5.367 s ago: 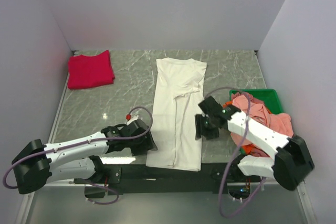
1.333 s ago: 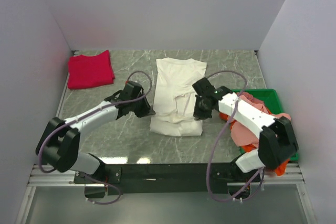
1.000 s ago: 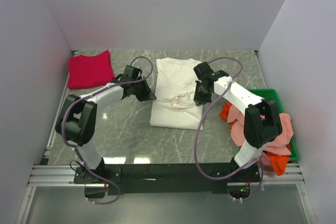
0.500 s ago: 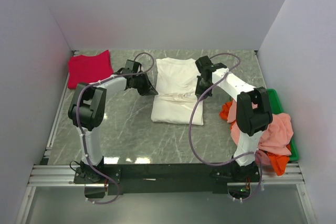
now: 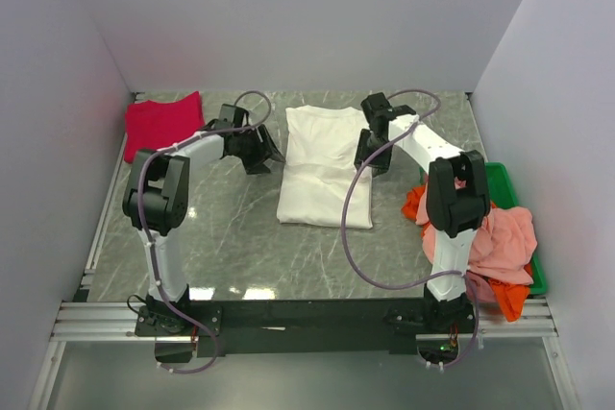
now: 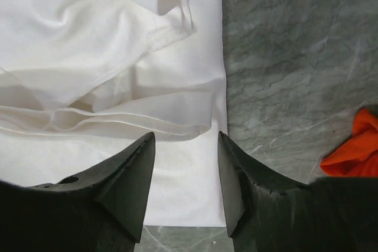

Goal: Fold and stack the t-shirts
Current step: Fold the tshirt

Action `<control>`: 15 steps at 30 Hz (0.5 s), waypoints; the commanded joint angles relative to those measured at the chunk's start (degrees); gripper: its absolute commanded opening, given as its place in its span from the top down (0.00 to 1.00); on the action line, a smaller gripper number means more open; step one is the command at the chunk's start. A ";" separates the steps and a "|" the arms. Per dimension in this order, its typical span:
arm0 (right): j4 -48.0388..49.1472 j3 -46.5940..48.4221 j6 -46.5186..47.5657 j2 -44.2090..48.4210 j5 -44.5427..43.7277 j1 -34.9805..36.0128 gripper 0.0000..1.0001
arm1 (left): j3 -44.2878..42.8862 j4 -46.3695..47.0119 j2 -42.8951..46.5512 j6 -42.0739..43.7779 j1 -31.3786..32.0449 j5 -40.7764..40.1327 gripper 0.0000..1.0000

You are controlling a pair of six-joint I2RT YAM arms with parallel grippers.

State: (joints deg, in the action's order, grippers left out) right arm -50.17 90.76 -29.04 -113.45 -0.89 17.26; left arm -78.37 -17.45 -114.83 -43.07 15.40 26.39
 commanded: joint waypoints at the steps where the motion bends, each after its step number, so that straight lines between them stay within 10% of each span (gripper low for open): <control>1: -0.63 2.58 0.03 4.28 -0.17 -0.47 0.46 | -2.67 -1.79 5.14 4.21 -0.63 -1.70 0.33; 15: 4.73 -17.45 -2.25 16.23 4.84 3.22 0.48 | 11.04 -3.38 12.87 13.09 -0.37 3.23 0.36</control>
State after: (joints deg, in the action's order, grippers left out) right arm -46.76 76.75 -30.20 -101.03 2.63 18.72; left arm -69.43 -19.84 -105.03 -33.65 14.68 27.66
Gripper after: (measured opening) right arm 0.518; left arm 0.645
